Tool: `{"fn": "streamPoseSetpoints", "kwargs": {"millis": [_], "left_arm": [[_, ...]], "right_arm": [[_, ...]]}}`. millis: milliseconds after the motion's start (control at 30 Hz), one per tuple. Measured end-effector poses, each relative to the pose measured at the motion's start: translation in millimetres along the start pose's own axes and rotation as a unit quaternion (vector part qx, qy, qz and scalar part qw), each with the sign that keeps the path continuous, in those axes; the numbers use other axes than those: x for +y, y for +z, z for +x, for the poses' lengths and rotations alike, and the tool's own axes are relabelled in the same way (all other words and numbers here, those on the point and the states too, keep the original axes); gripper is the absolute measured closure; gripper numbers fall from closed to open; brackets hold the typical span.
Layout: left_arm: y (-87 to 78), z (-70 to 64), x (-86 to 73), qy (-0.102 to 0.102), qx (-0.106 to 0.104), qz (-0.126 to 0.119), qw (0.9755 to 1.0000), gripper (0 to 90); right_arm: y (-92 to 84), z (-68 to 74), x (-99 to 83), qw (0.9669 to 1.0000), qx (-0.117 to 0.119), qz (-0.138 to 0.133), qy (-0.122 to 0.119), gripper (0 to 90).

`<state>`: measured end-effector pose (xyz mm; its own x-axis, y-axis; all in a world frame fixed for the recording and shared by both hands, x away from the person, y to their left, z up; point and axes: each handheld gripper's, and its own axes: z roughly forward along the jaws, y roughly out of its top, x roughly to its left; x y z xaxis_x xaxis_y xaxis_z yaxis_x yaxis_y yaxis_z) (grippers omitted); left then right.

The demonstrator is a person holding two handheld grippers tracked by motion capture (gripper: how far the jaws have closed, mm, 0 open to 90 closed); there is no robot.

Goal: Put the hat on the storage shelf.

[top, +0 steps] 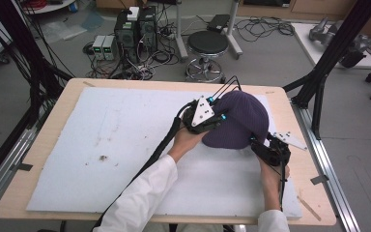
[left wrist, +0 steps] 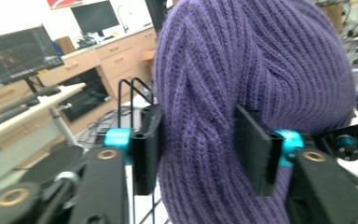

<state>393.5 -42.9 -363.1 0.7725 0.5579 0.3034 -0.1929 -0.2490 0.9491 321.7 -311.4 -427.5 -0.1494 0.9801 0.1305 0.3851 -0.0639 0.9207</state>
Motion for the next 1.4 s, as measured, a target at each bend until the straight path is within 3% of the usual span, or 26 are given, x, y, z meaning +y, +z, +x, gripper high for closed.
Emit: {"fn": "streamPoseSetpoints", "kwargs": {"millis": [267,400,567,867,933,1067,1133,1233,1400], "left_arm": [[-3.4,-1.0,-9.2,-0.068,-0.009,-0.013,0.9976,35.4],[-7.6,-1.1,-10.1,-0.079,-0.011,-0.018,0.9966,32.2],[-21.3,0.0,-5.7,-0.097,-0.019,-0.03,0.9947,29.0],[-49.3,3.5,2.6,-0.098,-0.01,-0.053,0.9937,25.2],[-57.6,5.4,3.9,-0.095,-0.005,-0.055,0.9939,25.3],[-81.6,14.2,2.7,-0.094,0.021,-0.059,0.9936,25.3],[-86.0,16.2,1.6,-0.093,0.028,-0.058,0.9935,25.2],[-104.9,26.0,-3.7,-0.103,0.049,-0.064,0.9914,24.9],[-121.6,33.7,-8.9,-0.104,0.069,-0.07,0.9897,24.6]], "right_arm": [[-13.8,2.0,4.4,0.999,0.011,-0.039,0.02,17.0],[-18.3,4.6,5.6,0.9982,0.012,-0.054,0.021,12.2],[-31.6,7.2,7.6,0.9949,0.01,-0.096,0.03,10.4],[-51.0,12.5,8.7,0.987,0.001,-0.153,0.05,10.3],[-52.4,13.4,8.7,0.9864,0.001,-0.156,0.05,10.3],[-57.3,18.4,6.3,0.9836,-0.001,-0.172,0.053,10.4],[-58.1,19.1,5.7,0.9833,-0.002,-0.174,0.052,10.4],[-61.8,21.6,2.9,0.9821,-0.011,-0.18,0.054,10.4],[-65.9,22.0,0.6,0.9796,-0.021,-0.192,0.053,10.4]]}}
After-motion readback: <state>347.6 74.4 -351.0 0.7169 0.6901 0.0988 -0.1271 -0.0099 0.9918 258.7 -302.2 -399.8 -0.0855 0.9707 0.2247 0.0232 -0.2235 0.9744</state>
